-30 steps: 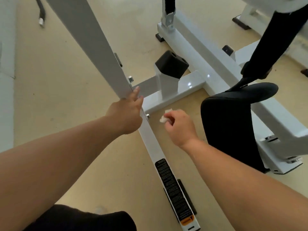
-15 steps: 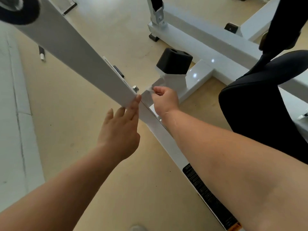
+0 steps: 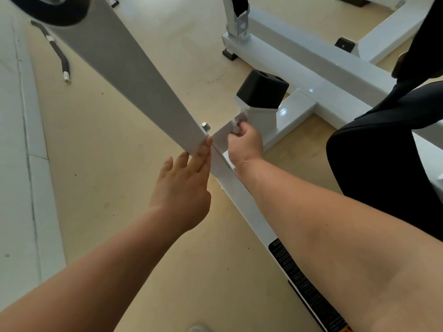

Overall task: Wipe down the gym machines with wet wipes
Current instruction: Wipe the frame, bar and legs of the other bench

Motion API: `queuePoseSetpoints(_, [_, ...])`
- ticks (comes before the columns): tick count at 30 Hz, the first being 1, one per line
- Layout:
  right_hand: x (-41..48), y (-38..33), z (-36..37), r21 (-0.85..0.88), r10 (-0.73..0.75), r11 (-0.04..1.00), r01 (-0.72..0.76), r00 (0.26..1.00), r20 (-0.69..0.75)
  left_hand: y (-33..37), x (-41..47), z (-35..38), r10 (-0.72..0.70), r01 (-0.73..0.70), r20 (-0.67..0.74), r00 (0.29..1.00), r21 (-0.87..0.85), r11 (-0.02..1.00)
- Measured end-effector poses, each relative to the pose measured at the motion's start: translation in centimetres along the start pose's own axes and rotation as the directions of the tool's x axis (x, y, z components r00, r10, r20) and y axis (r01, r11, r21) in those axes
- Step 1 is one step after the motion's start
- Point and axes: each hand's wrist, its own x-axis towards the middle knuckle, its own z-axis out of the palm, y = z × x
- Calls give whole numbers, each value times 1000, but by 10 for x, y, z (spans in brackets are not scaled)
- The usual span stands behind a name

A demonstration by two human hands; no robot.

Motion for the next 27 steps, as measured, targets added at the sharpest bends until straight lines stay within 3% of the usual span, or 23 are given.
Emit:
queuePoseSetpoints(5, [-21, 12, 10, 33, 35, 998, -46, 960, 277, 2, -1, -3, -16, 16, 16, 1000, -11, 1000])
queuePoseSetpoints(13, [-8, 0, -4, 83, 152, 978, -194, 921, 358, 7, -1, -9, -17, 19, 17, 1000, -91, 996])
queuePoseSetpoints(16, [-12, 9, 9, 86, 137, 980, -179, 924, 356, 2, -7, -6, -11, 14, 50, 999, -78, 997])
queuePoseSetpoints(20, [-23, 28, 15, -17, 83, 996, -84, 887, 455, 1, -11, 0, -12, 17, 79, 997, -67, 998])
queuePoseSetpoints(27, [-9, 11, -4, 35, 29, 999, -37, 975, 219, 9, -8, -11, 49, -49, -8, 999, -23, 999])
